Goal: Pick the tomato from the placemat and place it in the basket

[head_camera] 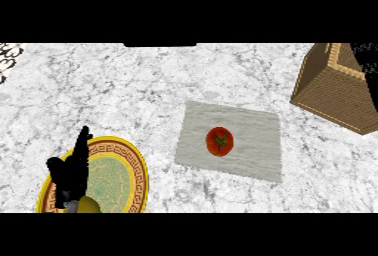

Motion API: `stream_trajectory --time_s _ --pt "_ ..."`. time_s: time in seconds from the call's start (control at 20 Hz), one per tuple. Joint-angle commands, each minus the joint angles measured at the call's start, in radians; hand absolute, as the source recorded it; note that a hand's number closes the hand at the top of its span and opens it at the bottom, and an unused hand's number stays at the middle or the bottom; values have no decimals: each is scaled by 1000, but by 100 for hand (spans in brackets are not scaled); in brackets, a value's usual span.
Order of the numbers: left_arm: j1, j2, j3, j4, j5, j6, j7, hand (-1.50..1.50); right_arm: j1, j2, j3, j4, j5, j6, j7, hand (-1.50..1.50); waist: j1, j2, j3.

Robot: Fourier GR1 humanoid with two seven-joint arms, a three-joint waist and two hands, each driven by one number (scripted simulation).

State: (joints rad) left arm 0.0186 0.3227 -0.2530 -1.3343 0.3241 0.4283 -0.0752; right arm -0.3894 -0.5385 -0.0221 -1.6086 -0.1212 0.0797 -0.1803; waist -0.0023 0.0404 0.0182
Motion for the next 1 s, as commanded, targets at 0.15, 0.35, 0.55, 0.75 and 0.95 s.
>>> stream_trajectory --time_s 0.15,0.35,0.55,0.75,0.95 --pt "-97 168 -43 -196 -67 -139 0 0 0 136 95 129 -45 66 -72 150 23 -29 -15" --pt "-190 187 -104 -229 -85 -235 -21 0 -25 253 310 56 47 135 -252 150 36 -29 -14" --pt "-189 215 -78 -231 -53 -280 -17 0 131 439 512 117 329 -120 -388 -150 18 -38 -17" --pt "-227 212 -46 -177 -38 -291 -15 0 183 511 593 79 550 -377 -199 -150 -10 -45 -20" --pt "-207 215 -44 -202 -28 -278 9 0 222 425 547 -28 740 -493 -18 -150 -39 -55 -21"
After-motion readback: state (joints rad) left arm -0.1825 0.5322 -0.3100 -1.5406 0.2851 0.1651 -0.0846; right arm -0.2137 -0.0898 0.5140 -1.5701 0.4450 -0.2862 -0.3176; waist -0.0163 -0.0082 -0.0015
